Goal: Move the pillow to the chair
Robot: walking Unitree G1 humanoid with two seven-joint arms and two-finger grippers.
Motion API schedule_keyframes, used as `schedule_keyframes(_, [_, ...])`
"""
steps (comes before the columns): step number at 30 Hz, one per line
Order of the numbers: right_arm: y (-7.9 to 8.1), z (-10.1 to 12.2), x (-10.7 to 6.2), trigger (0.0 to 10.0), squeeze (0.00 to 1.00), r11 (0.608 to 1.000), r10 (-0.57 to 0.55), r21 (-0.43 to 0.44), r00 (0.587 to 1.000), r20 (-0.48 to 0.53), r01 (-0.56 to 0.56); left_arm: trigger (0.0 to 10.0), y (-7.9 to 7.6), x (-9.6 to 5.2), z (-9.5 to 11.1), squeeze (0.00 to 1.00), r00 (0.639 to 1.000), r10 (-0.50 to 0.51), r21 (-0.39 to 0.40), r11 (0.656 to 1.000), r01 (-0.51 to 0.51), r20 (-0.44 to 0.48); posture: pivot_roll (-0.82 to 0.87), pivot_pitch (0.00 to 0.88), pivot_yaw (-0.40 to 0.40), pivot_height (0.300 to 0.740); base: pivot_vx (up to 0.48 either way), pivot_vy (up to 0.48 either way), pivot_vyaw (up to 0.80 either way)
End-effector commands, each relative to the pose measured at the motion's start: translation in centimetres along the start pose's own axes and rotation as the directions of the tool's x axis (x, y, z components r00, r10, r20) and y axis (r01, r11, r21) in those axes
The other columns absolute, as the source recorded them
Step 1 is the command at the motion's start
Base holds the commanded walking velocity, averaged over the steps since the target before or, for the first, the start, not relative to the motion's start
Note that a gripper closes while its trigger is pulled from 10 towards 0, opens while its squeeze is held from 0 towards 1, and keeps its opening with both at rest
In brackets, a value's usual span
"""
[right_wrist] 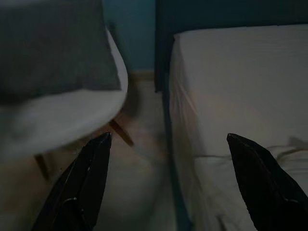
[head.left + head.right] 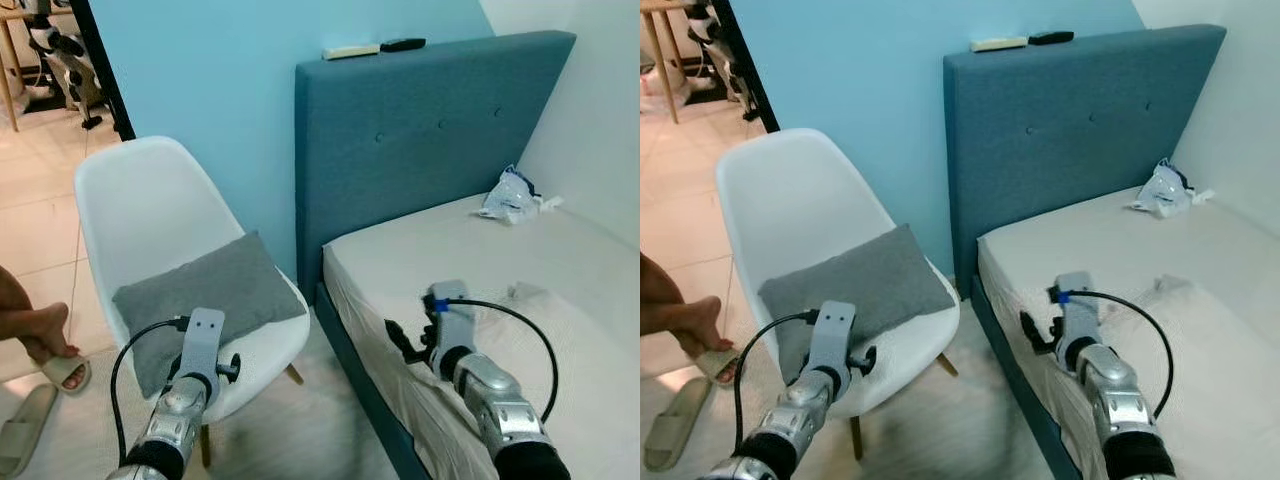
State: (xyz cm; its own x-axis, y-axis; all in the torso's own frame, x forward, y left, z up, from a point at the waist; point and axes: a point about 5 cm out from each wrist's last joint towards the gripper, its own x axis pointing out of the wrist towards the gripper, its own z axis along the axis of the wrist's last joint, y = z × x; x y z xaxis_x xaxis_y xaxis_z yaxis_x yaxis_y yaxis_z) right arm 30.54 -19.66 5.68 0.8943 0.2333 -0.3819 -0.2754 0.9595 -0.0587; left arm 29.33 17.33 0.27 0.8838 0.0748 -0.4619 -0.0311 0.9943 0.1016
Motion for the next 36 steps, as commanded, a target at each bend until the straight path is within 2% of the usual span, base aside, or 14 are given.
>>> schedule_keyframes(1, [0.4, -0.3, 0.3, 10.0, 0.0, 1.0, 0.005, -0.018, 1.0, -0.019, -0.006, 10.0, 0.1, -0.1, 0.1, 0.0, 1.0, 0.021, -0.031, 0.999, -0.021, 0.004, -0.05, 0.046, -0.09, 0.74, 0.0, 0.0, 0.0])
schedule_keyframes(5, [1.7, -0.7, 0.9, 10.0, 0.0, 0.99, 0.078, -0.114, 0.996, -0.052, -0.084, 10.0, 0.4, -0.2, -0.1, 0.0, 0.999, 0.036, -0.019, 0.999, -0.036, 0.005, -0.03, 0.035, -0.109, 0.74, 0.0, 0.0, 0.0])
schedule_keyframes(10, [2.4, -0.5, 1.3, 10.0, 0.0, 0.987, 0.101, -0.124, 0.994, -0.05, -0.106, 10.0, 0.8, -0.5, -0.5, 0.0, 0.999, 0.046, 0.003, 0.999, -0.046, 0.005, -0.01, 0.023, -0.117, 0.74, 0.0, 0.0, 0.0])
schedule_keyframes(13, [2.7, -0.4, 1.4, 10.0, 0.0, 0.978, 0.09, -0.183, 0.995, -0.053, -0.099, 10.0, 1.1, -0.6, -0.6, 0.0, 0.999, 0.042, 0.016, 0.999, -0.042, 0.008, -0.01, 0.021, -0.113, 0.74, 0.0, 0.0, 0.0])
schedule_keyframes(15, [3.0, -0.3, 1.6, 10.0, 0.0, 0.943, 0.043, -0.328, 0.998, -0.053, -0.058, 10.0, 1.4, -0.7, -0.6, 0.0, 0.999, 0.042, 0.032, 0.999, -0.042, 0.007, -0.01, 0.015, -0.109, 0.74, 0.0, 0.0, 0.0])
schedule_keyframes(18, [3.4, -0.4, 1.6, 10.0, 0.0, 0.934, 0.044, -0.351, 0.998, -0.051, -0.059, 10.0, 1.8, -0.5, -0.5, 0.0, 0.999, 0.049, 0.032, 0.998, -0.049, 0.002, -0.03, 0.014, -0.098, 0.74, 0.0, 0.0, 0.0])
schedule_keyframes(19, [3.3, -0.2, 1.6, 10.0, 0.0, 0.912, 0.033, -0.408, 0.999, -0.037, -0.045, 10.0, 1.8, -0.4, -0.3, 0.0, 0.999, 0.05, 0.032, 0.998, -0.05, 0.0, -0.04, 0.008, -0.089, 0.74, 0.0, 0.0, 0.0])
schedule_keyframes(20, [3.1, 0.1, 1.5, 10.0, 0.0, 0.866, 0.014, -0.499, 1.0, -0.006, -0.015, 10.0, 1.6, -0.3, -0.1, 0.0, 0.999, 0.049, 0.03, 0.998, -0.049, 0.001, -0.05, 0.007, -0.085, 0.74, 0.0, 0.0, 0.0])
schedule_keyframes(23, [2.8, 0.5, 1.4, 10.0, 0.0, 0.813, -0.004, -0.582, 0.999, 0.035, 0.024, 10.0, 1.3, -0.1, 0.4, 0.0, 0.999, 0.042, 0.029, 0.999, -0.042, 0.012, -0.05, 0.016, -0.082, 0.74, 0.0, 0.0, 0.0])
schedule_keyframes(25, [2.5, 0.3, 1.3, 10.0, 0.0, 0.804, -0.015, -0.593, 0.999, 0.038, 0.034, 10.0, 1.0, -0.1, 0.6, 0.0, 0.999, 0.037, 0.028, 0.999, -0.037, 0.014, -0.05, 0.021, -0.076, 0.74, 0.0, 0.0, 0.0])
schedule_keyframes(28, [2.8, -0.5, 1.0, 10.0, 0.0, 0.733, 0.013, -0.68, 1.0, 0.029, 0.01, 10.0, 0.9, -0.2, 0.5, 0.0, 1.0, 0.023, 0.036, 0.999, -0.024, 0.012, -0.06, 0.031, -0.057, 0.74, 0.0, 0.0, 0.0])
schedule_keyframes(30, [3.2, -1.0, 0.8, 10.0, 0.0, 0.758, 0.045, -0.651, 0.999, 0.0, -0.034, 10.0, 0.8, -0.2, 0.5, 0.0, 1.0, 0.013, 0.044, 0.999, -0.013, 0.01, -0.06, 0.032, -0.048, 0.74, 0.0, 0.0, 0.0])
schedule_keyframes(34, [3.4, -0.9, 0.8, 10.0, 0.0, 0.746, 0.071, -0.664, 0.997, 0.002, -0.052, 10.0, 0.8, -0.2, 0.5, 0.0, 1.0, 0.007, 0.054, 0.999, -0.007, 0.007, -0.06, 0.036, -0.042, 0.74, 0.0, 0.0, 0.0])
schedule_keyframes(36, [3.6, -0.6, 0.7, 10.0, 0.0, 0.735, 0.104, -0.677, 0.992, 0.07, -0.03, 10.0, 0.9, -0.2, 0.6, 0.0, 1.0, 0.006, 0.055, 0.998, -0.006, 0.006, -0.06, 0.036, -0.035, 0.74, 0.0, 0.0, 0.0])
